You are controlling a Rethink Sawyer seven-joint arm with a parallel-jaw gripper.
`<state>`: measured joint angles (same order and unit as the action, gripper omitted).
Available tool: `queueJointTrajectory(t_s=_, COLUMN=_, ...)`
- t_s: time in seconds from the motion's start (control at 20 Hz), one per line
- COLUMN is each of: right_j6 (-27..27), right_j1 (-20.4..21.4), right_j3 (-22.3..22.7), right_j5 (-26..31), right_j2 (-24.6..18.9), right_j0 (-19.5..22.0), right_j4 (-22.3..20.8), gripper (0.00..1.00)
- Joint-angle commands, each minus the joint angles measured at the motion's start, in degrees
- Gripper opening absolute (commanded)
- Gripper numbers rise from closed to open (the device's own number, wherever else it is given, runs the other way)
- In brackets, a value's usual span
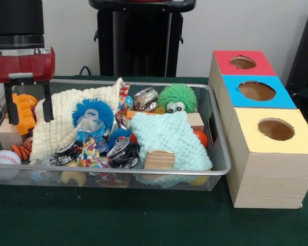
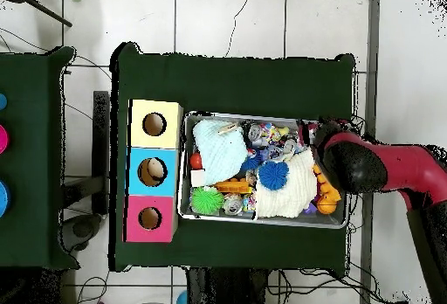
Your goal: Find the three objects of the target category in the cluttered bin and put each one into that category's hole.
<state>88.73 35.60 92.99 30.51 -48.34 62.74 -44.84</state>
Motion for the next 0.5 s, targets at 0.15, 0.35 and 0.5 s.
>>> queueJointTrajectory(t_s=0.15, right_j6=-22.89, right_j1=-2.29, right_j3=-3.33, right_j5=7.72, right_j2=-3.03, right_j0=0.26, right_j4=-2.45, gripper=1.00)
queueJointTrajectory(t_s=0.35, right_j6=-21.55, right_j1=-3.41, right_j3=-2.08, right_j5=5.60, right_j2=-2.38, right_j0=0.92, right_j4=-3.78, gripper=1.00)
queueJointTrajectory(t_s=0.5, right_j6=-20.87, right_j1=-4.15, right_j3=-1.30, right_j5=4.10, right_j2=-1.73, right_j0=0.87, right_j4=-5.40, gripper=1.00)
